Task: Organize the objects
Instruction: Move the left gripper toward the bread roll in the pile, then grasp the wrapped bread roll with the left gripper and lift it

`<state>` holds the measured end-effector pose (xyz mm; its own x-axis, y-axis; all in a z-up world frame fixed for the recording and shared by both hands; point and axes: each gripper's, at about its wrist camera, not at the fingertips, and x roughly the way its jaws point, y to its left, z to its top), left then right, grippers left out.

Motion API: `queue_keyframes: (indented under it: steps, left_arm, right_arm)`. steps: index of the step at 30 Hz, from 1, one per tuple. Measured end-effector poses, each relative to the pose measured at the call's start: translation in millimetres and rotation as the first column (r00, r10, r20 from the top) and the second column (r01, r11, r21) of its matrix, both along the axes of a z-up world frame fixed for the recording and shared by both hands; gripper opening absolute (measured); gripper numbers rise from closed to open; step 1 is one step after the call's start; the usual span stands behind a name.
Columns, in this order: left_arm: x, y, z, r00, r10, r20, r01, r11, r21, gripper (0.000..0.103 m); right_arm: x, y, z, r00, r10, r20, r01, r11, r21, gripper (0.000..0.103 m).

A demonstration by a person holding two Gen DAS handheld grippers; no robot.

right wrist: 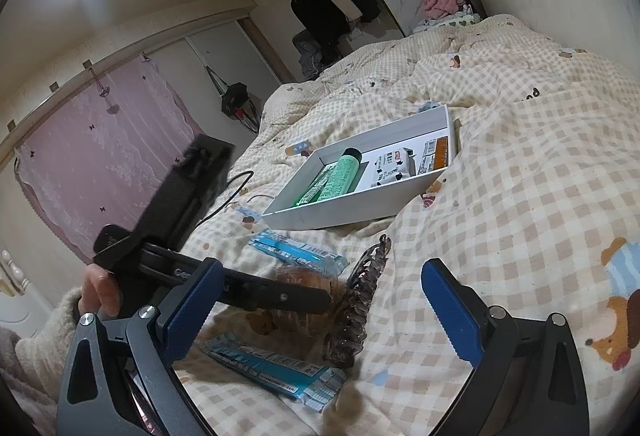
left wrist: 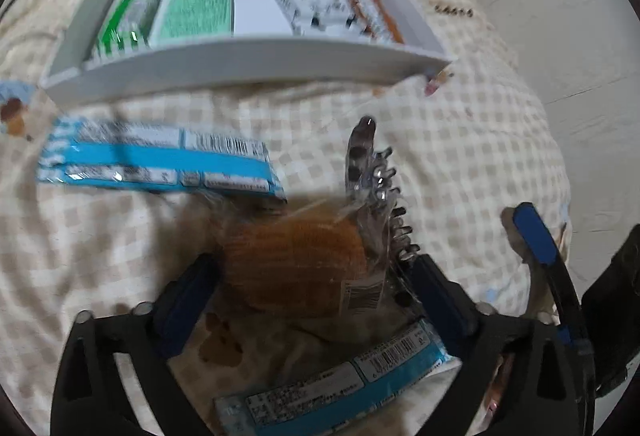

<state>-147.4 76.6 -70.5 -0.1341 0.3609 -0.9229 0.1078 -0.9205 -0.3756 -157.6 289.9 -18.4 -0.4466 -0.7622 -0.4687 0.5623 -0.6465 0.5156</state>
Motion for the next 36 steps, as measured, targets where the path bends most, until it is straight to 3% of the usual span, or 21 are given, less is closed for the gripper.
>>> queue_keyframes:
  steps: [4,11,15,19,21,25,27,31,36]
  left_arm:
    - [0.7,-10.1,-24.8,0.991,0.034,0.126,-0.041,0.998,0.056,0.102]
    - [4.8,-24.8,-24.3,0.987,0.091,0.129,-0.108,0.986,0.128,0.101]
    - [10.1,-27.4,-12.7,0.991,0.086,0.100,-0.097,0.989,0.115,0.078]
    - [19.6,-21.5,12.3,1.000,0.010,0.017,-0.011,1.000,0.008,0.076]
    - [29.1,-20.7,34.2,0.997,-0.021,-0.069,0.020,1.000,-0.023,0.076]
    - [54.2,-29.7,79.7,0.969,-0.055,-0.240,0.051,0.998,-0.025,0.076]
    - [62.5,-47.7,94.6,0.956,-0.069,-0.285,0.061,0.997,-0.037,0.076]
    - [74.4,-55.7,94.4,0.936,-0.084,-0.341,0.066,0.996,-0.064,0.076]
    - [96.3,-76.6,94.9,0.870,-0.028,-0.493,-0.021,0.996,-0.092,0.076]
  right_arm:
    - [0.2,-0.2,0.0,1.000,0.000,0.001,0.000,1.000,0.001,0.100]
    - [-0.8,-0.1,-0.2,1.000,0.001,0.002,-0.001,1.000,0.001,0.100]
    - [-0.8,-0.2,-0.3,1.000,0.001,0.002,-0.001,1.000,0.001,0.100]
    - [-1.1,-0.4,-0.5,1.000,0.001,0.002,-0.001,1.000,0.001,0.100]
    - [-0.9,-0.3,-0.3,1.000,0.001,0.002,-0.001,1.000,0.000,0.100]
    - [-0.6,-0.5,-0.4,1.000,0.002,0.003,-0.002,1.000,0.001,0.100]
    - [-0.4,-0.5,-0.3,1.000,0.002,0.003,-0.002,1.000,0.001,0.100]
    - [-0.6,-0.6,-0.4,1.000,0.002,0.004,-0.002,1.000,0.001,0.100]
    - [-0.7,-0.5,0.0,1.000,0.002,0.005,-0.002,1.000,0.001,0.100]
